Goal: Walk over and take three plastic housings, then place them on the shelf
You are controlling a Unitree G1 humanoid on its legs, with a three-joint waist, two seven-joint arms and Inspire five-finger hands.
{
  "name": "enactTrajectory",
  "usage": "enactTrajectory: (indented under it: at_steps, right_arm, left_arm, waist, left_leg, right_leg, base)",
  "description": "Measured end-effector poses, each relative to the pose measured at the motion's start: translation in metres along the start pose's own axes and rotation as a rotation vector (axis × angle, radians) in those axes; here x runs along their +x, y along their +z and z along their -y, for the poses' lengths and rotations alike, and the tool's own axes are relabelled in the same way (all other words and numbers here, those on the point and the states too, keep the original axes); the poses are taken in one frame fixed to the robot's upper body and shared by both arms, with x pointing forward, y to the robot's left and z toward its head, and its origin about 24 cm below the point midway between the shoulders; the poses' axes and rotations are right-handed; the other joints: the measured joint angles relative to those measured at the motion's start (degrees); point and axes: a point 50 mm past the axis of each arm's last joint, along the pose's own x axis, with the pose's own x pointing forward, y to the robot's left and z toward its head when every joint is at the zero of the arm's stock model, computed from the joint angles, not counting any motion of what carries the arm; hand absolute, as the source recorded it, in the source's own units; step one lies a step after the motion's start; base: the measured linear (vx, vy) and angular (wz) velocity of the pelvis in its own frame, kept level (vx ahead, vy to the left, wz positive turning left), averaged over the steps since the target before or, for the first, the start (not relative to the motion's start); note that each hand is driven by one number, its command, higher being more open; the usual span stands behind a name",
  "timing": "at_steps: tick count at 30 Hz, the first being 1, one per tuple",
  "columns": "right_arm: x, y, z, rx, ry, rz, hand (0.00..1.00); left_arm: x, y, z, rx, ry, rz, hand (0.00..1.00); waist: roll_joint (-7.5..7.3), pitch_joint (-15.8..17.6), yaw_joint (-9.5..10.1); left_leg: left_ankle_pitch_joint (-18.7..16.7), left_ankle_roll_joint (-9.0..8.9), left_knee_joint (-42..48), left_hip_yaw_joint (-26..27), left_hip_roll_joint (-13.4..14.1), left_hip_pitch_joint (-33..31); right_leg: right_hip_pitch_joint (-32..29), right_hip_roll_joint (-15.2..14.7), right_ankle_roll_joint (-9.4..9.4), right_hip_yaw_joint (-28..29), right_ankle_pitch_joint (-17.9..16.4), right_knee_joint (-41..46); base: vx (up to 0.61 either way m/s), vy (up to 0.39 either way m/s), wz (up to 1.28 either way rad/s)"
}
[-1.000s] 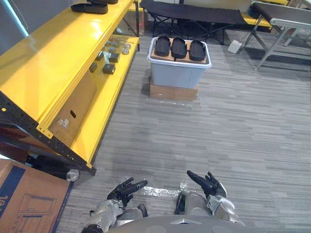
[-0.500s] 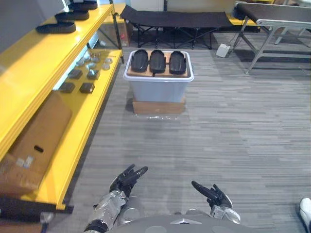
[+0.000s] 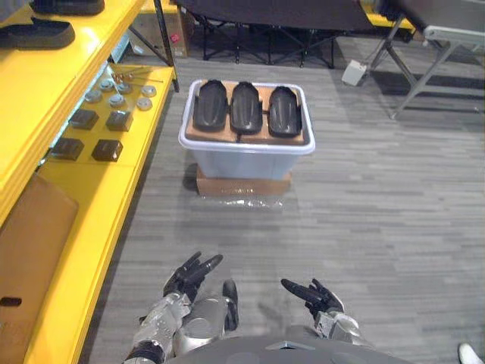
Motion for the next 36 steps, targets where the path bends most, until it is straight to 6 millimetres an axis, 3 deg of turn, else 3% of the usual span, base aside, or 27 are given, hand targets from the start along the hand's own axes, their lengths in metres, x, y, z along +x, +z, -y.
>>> enactTrajectory:
  at_steps: [1, 3, 5, 6, 8, 10, 11, 12, 13, 14, 16, 18, 19, 20, 21, 23, 26, 28, 30, 33, 36]
  right_arm:
    - [0.000, 0.006, 0.000, 0.003, 0.001, 0.033, 1.00]
    - [-0.001, 0.011, 0.002, 0.028, 0.000, 0.080, 1.00]
    - [-0.002, 0.016, 0.003, 0.053, -0.007, 0.115, 1.00]
    - [-0.003, 0.013, 0.005, 0.080, -0.018, 0.116, 1.00]
    - [-0.004, 0.009, 0.003, 0.105, -0.027, 0.120, 1.00]
    - [-0.007, -0.001, 0.001, 0.119, -0.031, 0.103, 1.00]
    - [-0.008, -0.004, -0.002, 0.122, -0.029, 0.099, 1.00]
    - [-0.007, 0.003, -0.001, 0.094, -0.027, 0.121, 1.00]
    - [-0.008, 0.007, 0.000, 0.070, -0.027, 0.154, 1.00]
    - [-0.009, 0.014, 0.001, 0.041, -0.025, 0.182, 1.00]
    - [-0.011, 0.012, 0.006, -0.008, -0.045, 0.168, 1.00]
    - [-0.016, 0.018, 0.006, -0.025, -0.042, 0.213, 1.00]
    - [-0.019, 0.028, 0.007, -0.035, -0.043, 0.260, 1.00]
    - [-0.023, 0.036, 0.010, -0.063, -0.051, 0.299, 1.00]
    - [-0.026, 0.038, 0.011, -0.073, -0.052, 0.316, 1.00]
    - [-0.036, 0.032, 0.009, -0.073, -0.050, 0.328, 1.00]
    - [-0.047, 0.020, 0.008, -0.089, -0.026, 0.315, 1.00]
    - [-0.058, 0.009, 0.009, -0.095, -0.013, 0.285, 1.00]
    - [-0.065, 0.011, 0.005, -0.095, 0.010, 0.304, 1.00]
    - [-0.079, 0.040, -0.001, -0.070, 0.035, 0.432, 1.00]
    - [-0.095, 0.077, 0.017, -0.016, -0.029, 0.593, 1.00]
  left_arm:
    - [-0.001, -0.004, 0.000, -0.001, 0.000, -0.012, 1.00]
    - [-0.002, -0.007, 0.000, 0.002, -0.007, -0.030, 1.00]
    - [-0.001, -0.006, 0.003, 0.002, -0.023, -0.036, 1.00]
    - [0.001, -0.005, 0.005, 0.001, -0.037, -0.041, 1.00]
    - [0.001, -0.005, 0.006, -0.011, -0.044, -0.047, 1.00]
    - [-0.001, -0.007, 0.004, -0.015, -0.041, -0.047, 1.00]
    - [-0.003, -0.007, 0.003, -0.029, -0.037, -0.028, 1.00]
    - [-0.004, -0.012, 0.008, -0.081, -0.043, -0.008, 1.00]
    - [-0.005, -0.014, 0.013, -0.106, -0.051, 0.005, 1.00]
    - [-0.005, -0.013, 0.020, -0.117, -0.066, 0.026, 1.00]
    - [-0.004, -0.011, 0.024, -0.112, -0.080, 0.039, 1.00]
    - [-0.004, -0.006, 0.033, -0.069, -0.133, 0.063, 1.00]
    - [-0.004, -0.001, 0.040, -0.049, -0.163, 0.079, 1.00]
    - [-0.002, 0.001, 0.046, -0.031, -0.187, 0.078, 1.00]
    - [-0.002, 0.000, 0.050, -0.023, -0.196, 0.068, 1.00]
    - [0.000, 0.008, 0.051, 0.035, -0.209, 0.072, 1.00]
    - [0.001, 0.015, 0.045, 0.094, -0.205, 0.072, 1.00]
    - [-0.002, 0.010, 0.033, 0.106, -0.176, 0.042, 1.00]
    - [-0.007, 0.001, 0.020, 0.108, -0.141, 0.016, 1.00]
    - [-0.014, -0.007, 0.001, 0.120, -0.092, -0.018, 1.00]
    - [-0.018, -0.019, -0.007, 0.111, -0.068, -0.057, 1.00]
  waist:
    - [0.91, -0.1, -0.01]
    - [1.65, -0.3, -0.50]
    - [2.24, -0.1, -1.71]
    - [2.41, -0.1, -1.78]
    - [1.81, -0.4, -1.70]
    - [0.68, -2.0, -1.61]
    - [0.07, -2.9, -1.51]
    - [2.69, -3.4, -1.16]
    - [4.14, -3.7, -1.57]
    - [5.81, -3.0, -1.19]
    - [6.01, -2.8, -1.77]
    - [5.54, -2.7, -2.34]
    - [5.55, -2.7, -2.68]
    - [5.92, -2.9, -3.52]
    - [6.49, -3.1, -3.96]
    - [2.98, -3.9, -5.64]
    - [0.23, -4.3, -6.58]
    - [-0.01, -4.3, -6.56]
    - [0.35, -4.4, -6.84]
    - [0.51, -4.4, -7.78]
    - [0.50, -4.5, -7.93]
  left_leg:
    - [-1.5, -0.17, -0.6, -0.7, 0.0, 2.7]
    - [-3.3, -0.34, -0.7, -3.4, 0.1, 4.7]
    - [-5.5, -0.64, 1.9, -7.3, 1.0, 5.6]
    - [-7.8, -1.55, 4.1, -10.3, 1.5, 6.2]
    - [-10.4, -3.21, 5.4, -12.9, 1.8, 8.6]
    - [-12.2, -6.25, 5.7, -11.6, 2.8, 10.8]
    - [-13.0, -7.53, 7.1, -11.1, 3.0, 11.0]
    - [-13.5, -8.65, 13.3, -9.9, 5.9, 8.5]
    - [-13.0, -9.53, 21.9, -9.0, 7.7, 4.3]
    - [-12.7, -10.84, 32.2, -7.5, 11.2, -0.8]
    - [-13.8, -10.93, 31.0, -4.3, 14.0, -1.7]
    - [-13.3, -11.23, 19.9, -3.2, 14.9, -1.8]
    - [-9.8, -11.67, 10.7, -4.0, 14.8, -1.9]
    - [-2.0, -12.08, 3.9, -5.3, 15.4, -1.9]
    - [2.2, -13.11, 1.6, -6.0, 15.7, -1.9]
    - [3.1, -12.48, -3.9, -4.4, 13.1, 0.4]
    - [4.2, -12.02, -6.8, -3.2, 11.5, 0.5]
    - [4.2, -12.02, -7.1, -1.3, 10.9, 2.4]
    - [4.2, -12.02, -8.2, -0.2, 10.9, 3.9]
    - [4.1, -12.12, -8.7, 1.4, 11.4, 4.7]
    - [4.0, -12.25, -8.7, 2.5, 11.5, 5.7]
  right_leg:
    - [-4.0, -1.3, -4.48, -4.0, -2.7, 0.6]
    - [-9.0, -2.1, -7.70, -8.6, -4.8, -7.1]
    - [-10.5, -0.7, -7.28, -8.3, -4.5, -21.1]
    - [-10.9, 1.1, -6.29, -4.9, -3.4, -27.4]
    - [-10.2, 2.1, -5.19, -2.1, -1.1, -32.3]
    - [-7.9, 3.8, -8.60, -4.3, 6.5, -38.7]
    - [-7.1, 4.0, -9.73, -6.4, 6.3, -40.3]
    - [-5.5, 6.0, -9.98, -7.2, 5.9, -41.5]
    - [-4.2, 7.3, -10.66, -7.5, 5.4, -43.9]
    - [-1.5, 9.1, -11.03, -7.4, 5.3, -46.8]
    - [3.0, 9.3, -11.25, -7.3, 5.3, -49.9]
    - [4.8, 8.3, -11.11, -6.4, 5.4, -51.9]
    - [4.4, 8.1, -10.66, -5.8, 5.4, -52.6]
    - [4.3, 8.4, -9.63, -5.1, 5.1, -53.4]
    - [4.1, 8.8, -9.20, -4.5, 4.9, -53.4]
    - [2.7, 6.5, -7.60, -3.3, 4.5, -53.6]
    - [1.9, 5.2, -6.66, -2.9, 5.0, -54.8]
    - [3.2, 4.4, -5.87, -2.8, 5.6, -55.6]
    - [3.5, 4.4, -5.82, -2.5, 5.6, -55.6]
    - [3.3, 4.8, -5.79, -1.1, 5.7, -55.6]
    - [3.5, 4.8, -5.71, -0.1, 5.9, -55.5]
  base:
    - [0.33, 0.083, 0.12]
    - [0.42, 0.048, 0.66]
    - [0.43, -0.048, 1.21]
    - [0.45, -0.129, 1.37]
    - [0.47, -0.179, 1.25]
    - [0.56, -0.306, 0.91]
    - [0.59, -0.343, 0.30]
    - [0.47, -0.258, 0.10]
    - [0.39, -0.188, -0.15]
    - [0.29, -0.110, -0.08]
    - [0.39, -0.141, -0.14]
    - [0.32, -0.073, -0.32]
    - [0.28, 0.024, -0.58]
    - [0.22, 0.079, -0.59]
    - [0.22, 0.117, -0.42]
    - [0.18, 0.110, -0.25]
    - [0.13, 0.067, -0.11]
    - [0.12, 0.053, -0.23]
    - [0.07, 0.020, -0.28]
    - [0.01, -0.009, -0.25]
    - [-0.06, 0.003, -0.19]
